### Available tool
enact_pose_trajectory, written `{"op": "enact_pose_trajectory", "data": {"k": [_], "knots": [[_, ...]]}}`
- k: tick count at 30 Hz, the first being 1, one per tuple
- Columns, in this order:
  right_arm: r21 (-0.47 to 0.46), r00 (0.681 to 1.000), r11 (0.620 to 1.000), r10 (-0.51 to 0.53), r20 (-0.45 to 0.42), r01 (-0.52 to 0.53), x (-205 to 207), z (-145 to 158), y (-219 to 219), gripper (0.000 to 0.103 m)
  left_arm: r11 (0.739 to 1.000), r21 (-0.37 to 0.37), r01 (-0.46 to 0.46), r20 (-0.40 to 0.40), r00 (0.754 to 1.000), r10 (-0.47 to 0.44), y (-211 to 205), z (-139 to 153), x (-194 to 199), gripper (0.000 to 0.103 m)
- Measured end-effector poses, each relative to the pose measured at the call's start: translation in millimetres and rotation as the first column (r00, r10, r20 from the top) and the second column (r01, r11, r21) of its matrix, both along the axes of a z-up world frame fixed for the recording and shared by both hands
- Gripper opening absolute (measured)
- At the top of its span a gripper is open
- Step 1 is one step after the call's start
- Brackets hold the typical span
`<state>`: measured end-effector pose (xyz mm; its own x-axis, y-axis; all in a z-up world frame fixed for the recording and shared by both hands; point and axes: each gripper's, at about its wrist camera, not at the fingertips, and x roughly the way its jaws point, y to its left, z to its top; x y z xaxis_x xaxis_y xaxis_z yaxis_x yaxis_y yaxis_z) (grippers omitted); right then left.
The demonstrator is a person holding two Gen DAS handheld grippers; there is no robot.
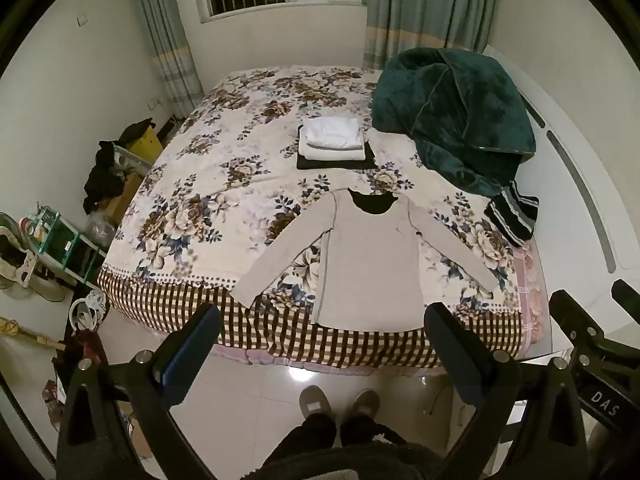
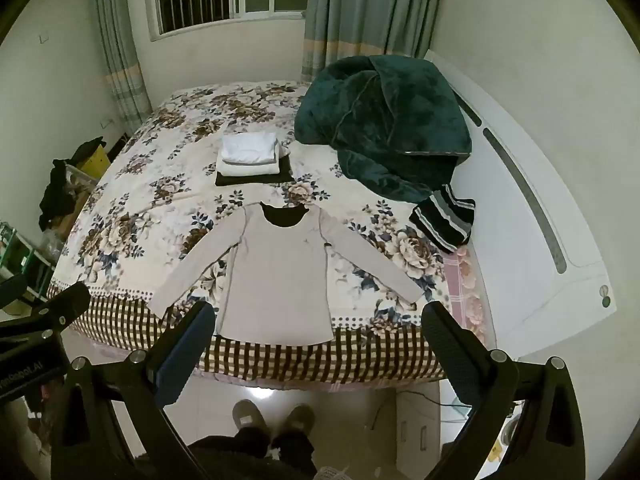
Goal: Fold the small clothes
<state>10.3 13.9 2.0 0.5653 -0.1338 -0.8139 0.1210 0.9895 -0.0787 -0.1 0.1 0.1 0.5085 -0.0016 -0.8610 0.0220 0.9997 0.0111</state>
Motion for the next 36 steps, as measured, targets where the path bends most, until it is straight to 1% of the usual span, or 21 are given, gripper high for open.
{"op": "enact_pose_trajectory", "data": {"k": [7,8,13,16,17,24,30,36], "knots": [[-0.002,1.0,1.0,0.002,0.001,-0.002,-1.3,3.5,-0.4,0.103,1.0,-0.003,-0.003,0.008,1.0,0.003,0.5,-0.8,0.6,0.103],[-0.001,1.0,1.0,0.002,0.001,-0.002,-1.3,3.9,-0.4,0.103,1.0,0.001,-0.001,0.006,1.0,0.001,2.8,6.7,4.8,0.103],[0.004,1.0,1.0,0.001,0.004,-0.001,-3.6,2.4,-2.3,0.103,1.0,-0.001,0.0,0.011,1.0,0.0,5.0,10.3,7.6,0.103],[0.007,1.0,1.0,0.002,0.006,-0.002,-4.6,1.1,-2.2,0.103,1.0,0.001,0.002,0.013,1.0,-0.002,3.6,7.7,6.7,0.103],[0.008,1.0,1.0,0.003,0.005,-0.003,-0.8,8.0,-0.5,0.103,1.0,0.001,0.002,0.012,1.0,-0.002,4.1,9.0,7.9,0.103],[0.005,1.0,1.0,0.002,0.012,-0.002,-0.6,7.8,1.6,0.103,1.0,0.002,0.002,0.019,1.0,-0.002,6.4,20.1,11.7,0.103],[0.002,1.0,1.0,0.011,0.019,-0.011,-1.0,20.8,5.0,0.103,1.0,0.002,0.001,0.023,1.0,-0.001,4.9,20.2,11.2,0.103],[0.005,1.0,1.0,0.01,0.024,-0.01,-1.4,21.5,1.4,0.103,1.0,0.003,0.001,0.026,1.0,-0.001,3.7,19.8,10.7,0.103]]}}
